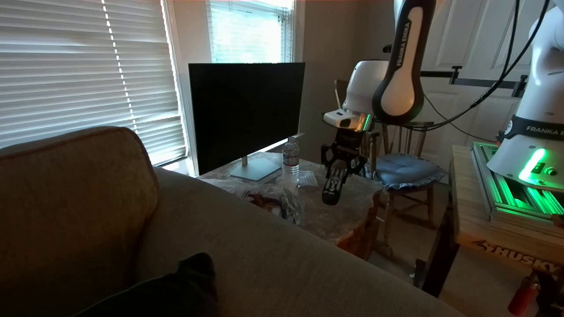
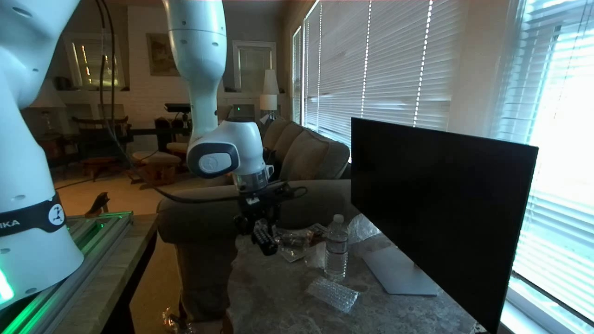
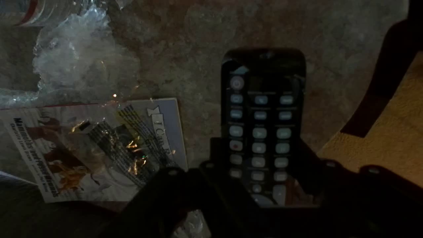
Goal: Remove the black remote from the table and put it on the couch
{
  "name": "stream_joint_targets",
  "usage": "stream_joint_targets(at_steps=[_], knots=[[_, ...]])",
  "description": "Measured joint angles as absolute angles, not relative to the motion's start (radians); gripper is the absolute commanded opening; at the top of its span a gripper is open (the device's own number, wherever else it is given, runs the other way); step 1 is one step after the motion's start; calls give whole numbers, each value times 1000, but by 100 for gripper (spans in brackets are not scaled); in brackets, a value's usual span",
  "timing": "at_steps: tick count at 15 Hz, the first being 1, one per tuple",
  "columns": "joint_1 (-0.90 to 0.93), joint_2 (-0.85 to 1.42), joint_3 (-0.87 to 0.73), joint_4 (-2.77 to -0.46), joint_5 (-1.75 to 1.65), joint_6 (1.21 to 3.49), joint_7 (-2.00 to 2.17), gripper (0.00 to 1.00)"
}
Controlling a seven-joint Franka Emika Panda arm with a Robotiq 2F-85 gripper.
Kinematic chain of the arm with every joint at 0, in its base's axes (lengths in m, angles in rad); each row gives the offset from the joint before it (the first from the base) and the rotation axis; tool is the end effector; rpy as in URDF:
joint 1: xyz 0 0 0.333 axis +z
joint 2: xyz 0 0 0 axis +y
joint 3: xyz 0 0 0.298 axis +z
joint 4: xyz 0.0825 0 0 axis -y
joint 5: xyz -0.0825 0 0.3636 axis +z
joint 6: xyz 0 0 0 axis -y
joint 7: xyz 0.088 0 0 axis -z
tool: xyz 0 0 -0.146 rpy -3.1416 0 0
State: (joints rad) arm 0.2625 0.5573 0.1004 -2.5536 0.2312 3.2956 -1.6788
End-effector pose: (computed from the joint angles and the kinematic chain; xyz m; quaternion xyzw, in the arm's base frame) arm 0.4099 0.1377 0.0540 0.6229 0.7769 0.0824 0.0402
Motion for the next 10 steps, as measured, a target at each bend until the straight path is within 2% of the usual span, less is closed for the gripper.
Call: stream_joint_targets(at_steps=[10], knots=[[400, 423, 96, -2576, 87, 3122, -986, 28]])
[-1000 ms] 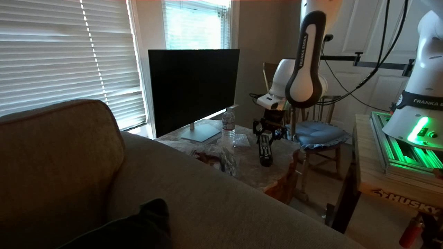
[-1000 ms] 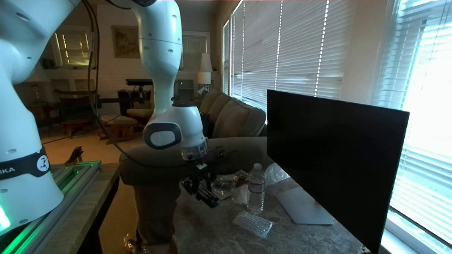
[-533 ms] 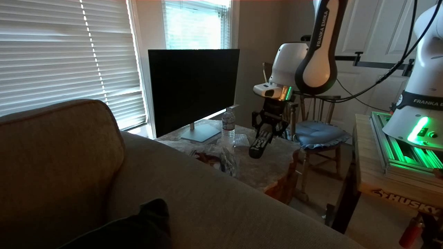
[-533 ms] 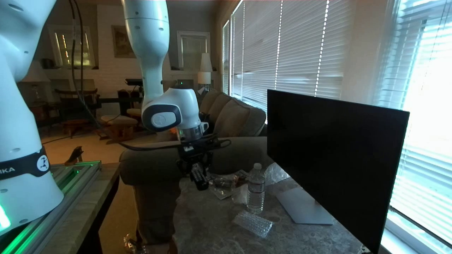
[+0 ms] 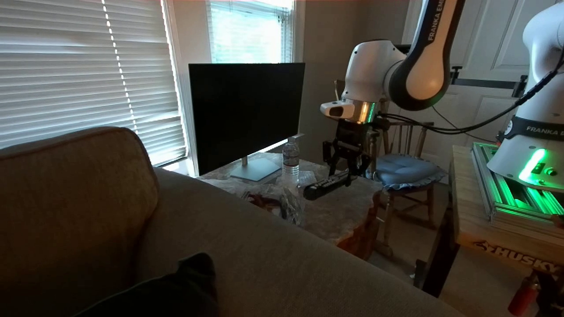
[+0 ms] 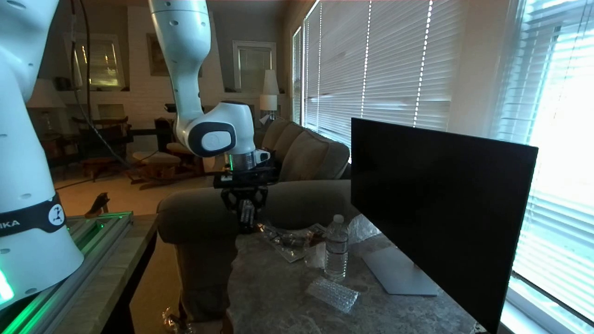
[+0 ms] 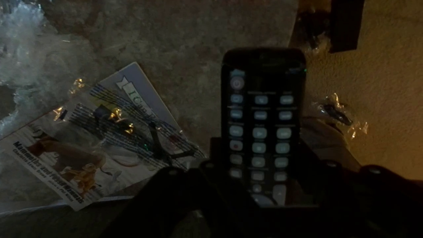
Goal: Remove the black remote from the table and put it on the couch
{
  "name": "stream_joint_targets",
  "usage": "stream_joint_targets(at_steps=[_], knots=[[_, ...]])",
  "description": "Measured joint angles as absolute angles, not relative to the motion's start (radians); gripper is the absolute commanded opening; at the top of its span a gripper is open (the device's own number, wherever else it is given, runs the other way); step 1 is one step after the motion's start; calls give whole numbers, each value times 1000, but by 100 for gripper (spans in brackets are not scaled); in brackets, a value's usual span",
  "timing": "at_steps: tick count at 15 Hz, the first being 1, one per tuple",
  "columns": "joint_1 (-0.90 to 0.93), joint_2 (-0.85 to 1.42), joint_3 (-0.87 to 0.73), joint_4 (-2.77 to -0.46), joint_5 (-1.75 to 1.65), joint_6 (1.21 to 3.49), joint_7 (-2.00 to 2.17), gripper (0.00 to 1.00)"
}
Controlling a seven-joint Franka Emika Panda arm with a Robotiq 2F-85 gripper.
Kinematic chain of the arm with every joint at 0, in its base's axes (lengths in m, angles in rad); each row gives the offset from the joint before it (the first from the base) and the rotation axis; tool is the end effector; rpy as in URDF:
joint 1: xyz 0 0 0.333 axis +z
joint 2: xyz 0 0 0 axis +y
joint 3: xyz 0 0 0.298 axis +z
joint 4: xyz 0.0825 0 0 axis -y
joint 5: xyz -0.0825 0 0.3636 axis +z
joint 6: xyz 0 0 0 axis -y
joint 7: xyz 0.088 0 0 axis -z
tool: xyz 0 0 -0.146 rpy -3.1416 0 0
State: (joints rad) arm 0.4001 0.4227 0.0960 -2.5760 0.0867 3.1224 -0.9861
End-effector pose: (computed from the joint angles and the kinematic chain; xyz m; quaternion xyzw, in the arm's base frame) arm 0.3845 0.2064 0.0894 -0.7681 -0.6370 -0.0656 0.0072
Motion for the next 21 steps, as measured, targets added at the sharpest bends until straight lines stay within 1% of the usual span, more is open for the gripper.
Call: stream_joint_targets(at_steps=[1, 2, 5, 9, 10, 13, 16, 21], knots=[[395, 412, 116, -2576, 70, 3099, -922, 28], [382, 400, 146, -2576, 60, 3072, -861, 53], [284, 372, 288, -2576, 58, 3012, -787, 53], [259, 366, 302, -2576, 58, 3007, -785, 53], [258, 366, 302, -2576, 58, 3007, -785, 28], [241, 371, 316, -2576, 32, 3008, -759, 28], [251, 395, 342, -2576, 22, 3010, -629, 28], [365, 439, 376, -2560, 22, 3047, -291, 28]])
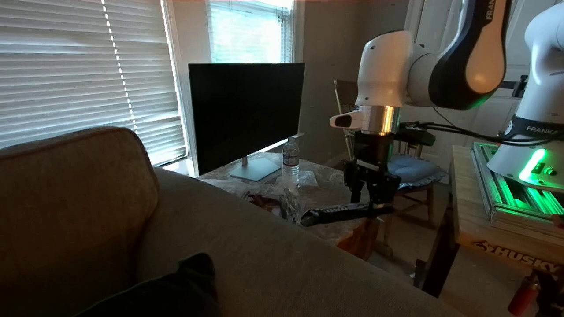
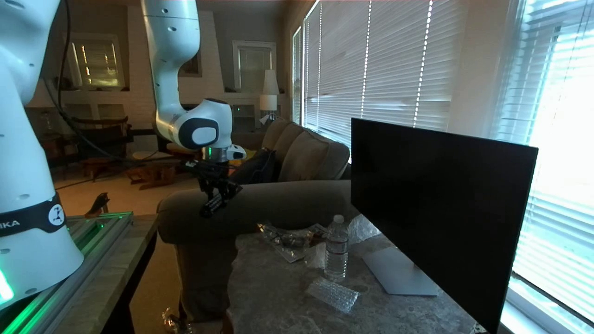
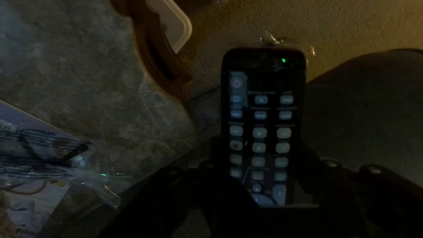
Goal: Remove the black remote from the table and put it on the couch
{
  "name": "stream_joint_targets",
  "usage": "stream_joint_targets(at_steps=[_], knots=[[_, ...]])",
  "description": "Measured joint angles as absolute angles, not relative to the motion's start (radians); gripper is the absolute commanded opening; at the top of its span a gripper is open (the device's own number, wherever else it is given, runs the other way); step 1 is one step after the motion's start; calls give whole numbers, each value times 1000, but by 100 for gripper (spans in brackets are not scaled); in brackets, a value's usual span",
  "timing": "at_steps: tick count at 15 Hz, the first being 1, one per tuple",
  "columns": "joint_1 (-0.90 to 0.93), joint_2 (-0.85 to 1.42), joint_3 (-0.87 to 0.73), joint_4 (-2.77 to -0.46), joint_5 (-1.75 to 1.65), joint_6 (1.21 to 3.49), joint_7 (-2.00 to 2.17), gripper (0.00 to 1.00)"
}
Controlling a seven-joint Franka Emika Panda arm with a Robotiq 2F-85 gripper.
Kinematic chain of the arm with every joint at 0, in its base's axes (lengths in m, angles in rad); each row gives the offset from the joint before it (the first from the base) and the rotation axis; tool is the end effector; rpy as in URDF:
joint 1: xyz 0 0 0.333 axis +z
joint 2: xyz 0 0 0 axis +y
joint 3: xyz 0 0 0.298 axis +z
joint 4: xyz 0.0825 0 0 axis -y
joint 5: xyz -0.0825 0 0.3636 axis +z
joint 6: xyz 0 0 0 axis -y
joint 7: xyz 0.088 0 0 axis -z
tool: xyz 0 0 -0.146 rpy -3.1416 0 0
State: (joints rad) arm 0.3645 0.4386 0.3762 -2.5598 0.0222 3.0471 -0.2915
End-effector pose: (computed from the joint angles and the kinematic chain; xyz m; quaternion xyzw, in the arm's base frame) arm 0.3080 0.3115 0.0926 -0.8809 -0.4651 -0.0197 0.0856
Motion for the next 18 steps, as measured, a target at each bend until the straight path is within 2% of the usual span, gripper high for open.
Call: stream_joint_targets(at_steps=[5, 11, 18], knots=[[536, 453, 351, -2501, 28, 3068, 47, 28], [767, 456, 215, -2427, 81, 3065, 396, 28], [951, 503, 107, -2336, 214, 3061, 672, 28]])
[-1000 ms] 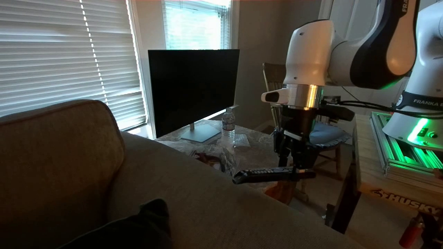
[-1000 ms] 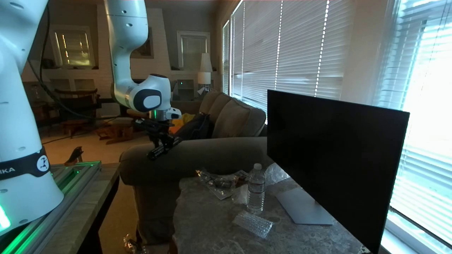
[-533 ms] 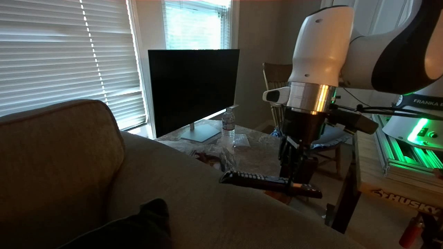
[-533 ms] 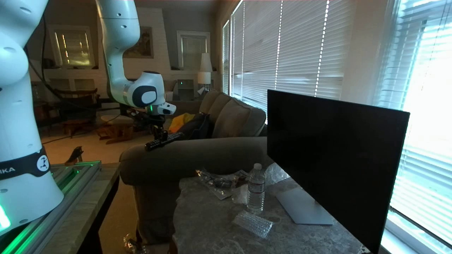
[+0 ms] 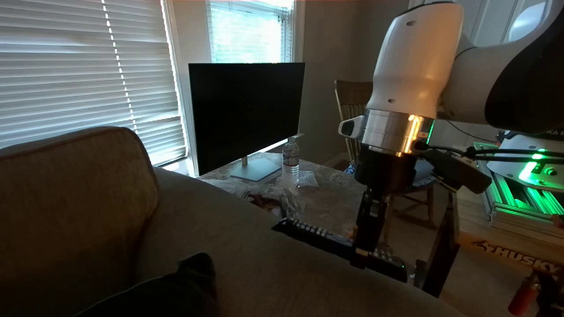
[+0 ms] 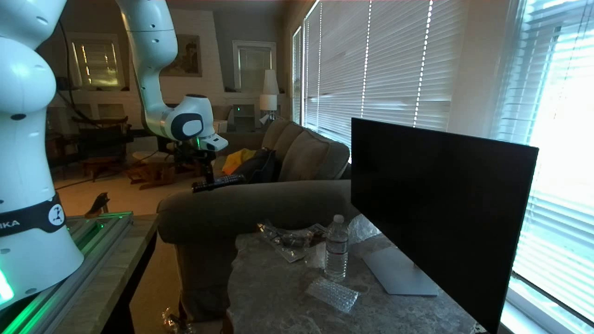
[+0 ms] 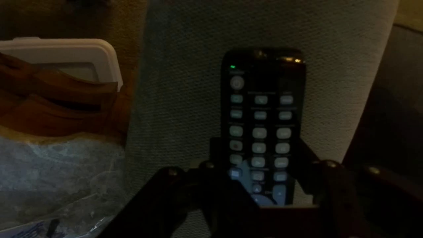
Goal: Remove the black remote from the table and put it on the couch
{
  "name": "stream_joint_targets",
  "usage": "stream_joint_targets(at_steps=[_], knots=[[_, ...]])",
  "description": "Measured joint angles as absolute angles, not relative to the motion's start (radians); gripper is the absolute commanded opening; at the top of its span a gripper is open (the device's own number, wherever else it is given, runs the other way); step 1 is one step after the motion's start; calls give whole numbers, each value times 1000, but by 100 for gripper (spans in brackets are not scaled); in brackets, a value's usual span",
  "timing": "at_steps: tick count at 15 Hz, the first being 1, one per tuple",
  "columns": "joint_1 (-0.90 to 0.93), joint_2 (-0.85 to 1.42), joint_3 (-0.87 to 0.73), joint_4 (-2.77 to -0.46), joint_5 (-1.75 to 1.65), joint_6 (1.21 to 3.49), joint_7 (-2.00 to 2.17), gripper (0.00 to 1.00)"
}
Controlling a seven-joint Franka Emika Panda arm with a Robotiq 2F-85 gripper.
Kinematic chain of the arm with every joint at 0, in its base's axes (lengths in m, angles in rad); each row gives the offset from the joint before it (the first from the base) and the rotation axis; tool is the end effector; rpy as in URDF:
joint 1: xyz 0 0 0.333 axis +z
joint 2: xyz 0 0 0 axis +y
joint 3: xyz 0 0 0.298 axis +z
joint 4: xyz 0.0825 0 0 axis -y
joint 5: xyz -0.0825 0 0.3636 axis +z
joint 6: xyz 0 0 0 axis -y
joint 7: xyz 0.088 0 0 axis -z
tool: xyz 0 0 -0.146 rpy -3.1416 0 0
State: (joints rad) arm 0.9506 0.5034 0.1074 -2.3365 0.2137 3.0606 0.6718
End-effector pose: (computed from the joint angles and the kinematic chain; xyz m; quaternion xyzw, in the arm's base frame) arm 0.2648 0.4471 0.1086 -0.9901 -0.0774 -0.0358 0.1117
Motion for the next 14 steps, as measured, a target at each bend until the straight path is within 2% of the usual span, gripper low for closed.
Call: stream_joint_targets(at_steps=[2, 3, 9, 10, 14], knots=[[985, 522, 87, -2310, 221, 3059, 731, 28], [1000, 531, 76, -2297, 221, 3057, 753, 53], [1000, 550, 93, -2269, 221, 3056, 756, 53], [999, 550, 93, -2269, 221, 3056, 756, 28], [1003, 551, 84, -2271, 221, 3056, 757, 28]])
